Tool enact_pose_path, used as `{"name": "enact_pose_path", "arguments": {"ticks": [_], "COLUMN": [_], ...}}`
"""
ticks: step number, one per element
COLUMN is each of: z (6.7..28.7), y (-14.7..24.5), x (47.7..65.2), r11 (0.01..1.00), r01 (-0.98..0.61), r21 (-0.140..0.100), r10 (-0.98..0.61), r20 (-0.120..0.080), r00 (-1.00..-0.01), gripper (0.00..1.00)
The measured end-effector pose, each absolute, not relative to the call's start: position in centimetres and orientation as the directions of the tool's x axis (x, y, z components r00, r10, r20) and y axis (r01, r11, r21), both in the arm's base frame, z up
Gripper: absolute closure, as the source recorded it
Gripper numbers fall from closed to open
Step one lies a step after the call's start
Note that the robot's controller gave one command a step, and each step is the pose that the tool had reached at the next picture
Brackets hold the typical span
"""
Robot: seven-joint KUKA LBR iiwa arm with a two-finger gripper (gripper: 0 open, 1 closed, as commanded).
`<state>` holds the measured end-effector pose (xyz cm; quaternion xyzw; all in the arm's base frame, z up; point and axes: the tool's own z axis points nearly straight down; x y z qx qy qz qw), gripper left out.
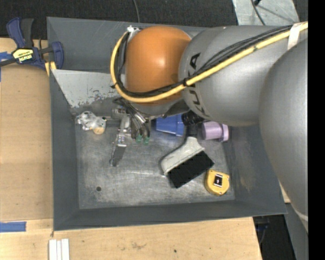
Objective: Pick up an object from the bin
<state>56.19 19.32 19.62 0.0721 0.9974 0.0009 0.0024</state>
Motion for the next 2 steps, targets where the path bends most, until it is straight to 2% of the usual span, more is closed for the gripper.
{"name": "enact_pose_path", "arguments": {"ticks": [1,2], "z": [17.5,16.2], "y": [21.0,21.1], "x": [59.4,61.0], "r11": [0.998,1.0], "r01": [0.066,0.003], "r21": [0.001,0.002], "r10": [0.066,0.003], "r20": [-0.004,-0.006], "r00": [-0.998,-1.0], "gripper": [0.0,0.0]}}
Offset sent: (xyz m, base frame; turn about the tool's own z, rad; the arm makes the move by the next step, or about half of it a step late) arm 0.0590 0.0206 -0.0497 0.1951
